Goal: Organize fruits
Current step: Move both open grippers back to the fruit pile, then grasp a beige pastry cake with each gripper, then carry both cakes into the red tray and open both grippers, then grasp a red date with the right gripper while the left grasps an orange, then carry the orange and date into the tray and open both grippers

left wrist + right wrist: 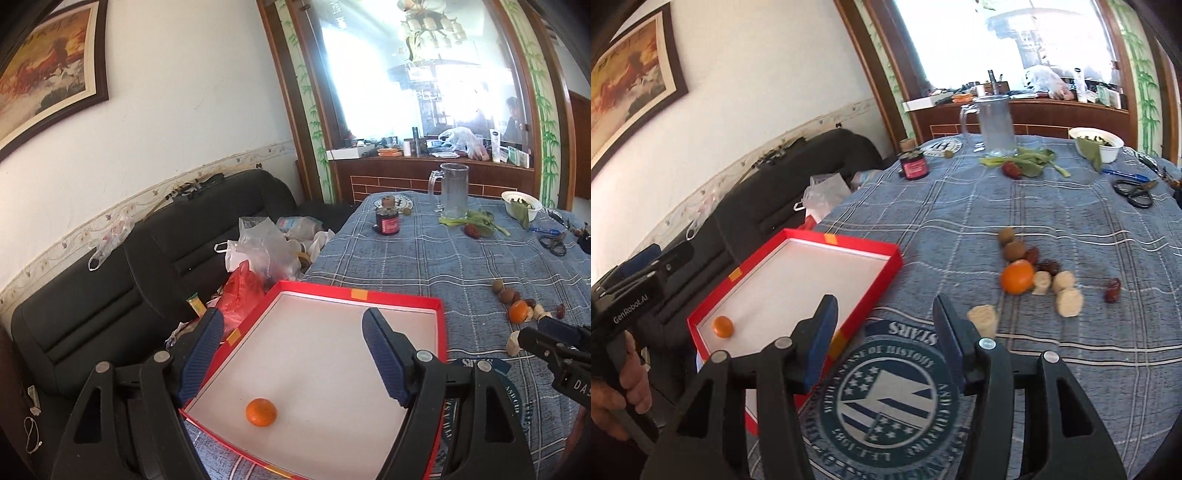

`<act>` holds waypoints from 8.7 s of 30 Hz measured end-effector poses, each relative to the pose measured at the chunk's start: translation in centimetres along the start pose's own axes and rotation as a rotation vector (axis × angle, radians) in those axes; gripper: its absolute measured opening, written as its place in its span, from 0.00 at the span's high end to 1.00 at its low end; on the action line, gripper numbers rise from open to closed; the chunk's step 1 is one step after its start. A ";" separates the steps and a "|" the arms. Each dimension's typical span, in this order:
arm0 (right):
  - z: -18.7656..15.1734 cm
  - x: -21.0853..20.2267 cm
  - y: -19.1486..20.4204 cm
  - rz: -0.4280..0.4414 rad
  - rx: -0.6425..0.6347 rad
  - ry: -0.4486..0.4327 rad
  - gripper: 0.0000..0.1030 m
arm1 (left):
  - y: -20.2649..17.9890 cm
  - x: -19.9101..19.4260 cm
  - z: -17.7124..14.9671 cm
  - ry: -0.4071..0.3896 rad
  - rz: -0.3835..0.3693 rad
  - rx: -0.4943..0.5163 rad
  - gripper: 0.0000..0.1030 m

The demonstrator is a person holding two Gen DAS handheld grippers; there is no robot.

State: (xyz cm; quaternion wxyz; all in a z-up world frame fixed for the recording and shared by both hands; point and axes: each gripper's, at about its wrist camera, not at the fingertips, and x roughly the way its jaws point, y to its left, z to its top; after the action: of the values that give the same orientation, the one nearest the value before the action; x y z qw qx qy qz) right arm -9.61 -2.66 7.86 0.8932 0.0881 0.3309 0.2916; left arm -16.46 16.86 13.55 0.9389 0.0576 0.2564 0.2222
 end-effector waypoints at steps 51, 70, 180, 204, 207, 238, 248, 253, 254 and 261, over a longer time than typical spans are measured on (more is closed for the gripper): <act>1.4 1.5 -14.8 -0.282 0.105 0.138 0.74 | -22.0 7.6 -3.1 0.421 -0.559 0.241 0.51; 1.8 1.0 -12.9 -0.191 0.145 0.080 0.73 | -12.5 4.3 -1.8 0.276 -0.522 0.118 0.78; 2.2 1.2 -19.4 -0.366 0.403 0.083 0.80 | -23.5 9.4 -0.1 0.372 -0.669 0.229 0.69; 2.0 3.2 -0.5 -0.002 0.012 0.033 0.80 | 0.1 5.8 -3.5 0.248 -0.366 -0.006 0.69; 0.8 3.7 3.9 0.073 -0.067 0.062 0.80 | 1.8 6.0 -4.8 0.263 -0.341 -0.012 0.69; -6.3 7.8 11.1 0.111 -0.235 0.288 0.79 | 1.8 7.5 -7.6 0.295 -0.282 0.054 0.68; -5.7 5.9 10.0 0.153 -0.213 0.240 0.77 | 1.8 7.1 -7.2 0.295 -0.237 0.048 0.40; -4.6 4.4 7.7 0.135 -0.152 0.182 0.73 | 1.7 7.0 -7.0 0.309 -0.233 0.032 0.40; -4.4 4.2 7.1 0.129 -0.137 0.176 0.72 | 1.6 6.9 -7.0 0.309 -0.233 0.034 0.40; -3.4 2.7 2.3 0.059 -0.045 0.146 0.69 | 0.2 6.2 -6.4 0.297 -0.248 0.048 0.36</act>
State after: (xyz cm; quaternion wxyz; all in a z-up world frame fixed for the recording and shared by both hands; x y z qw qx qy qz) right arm -11.16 0.68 4.59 0.8593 0.0560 0.3859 0.3310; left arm -15.06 19.78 5.25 0.9094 0.0146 0.4023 0.1045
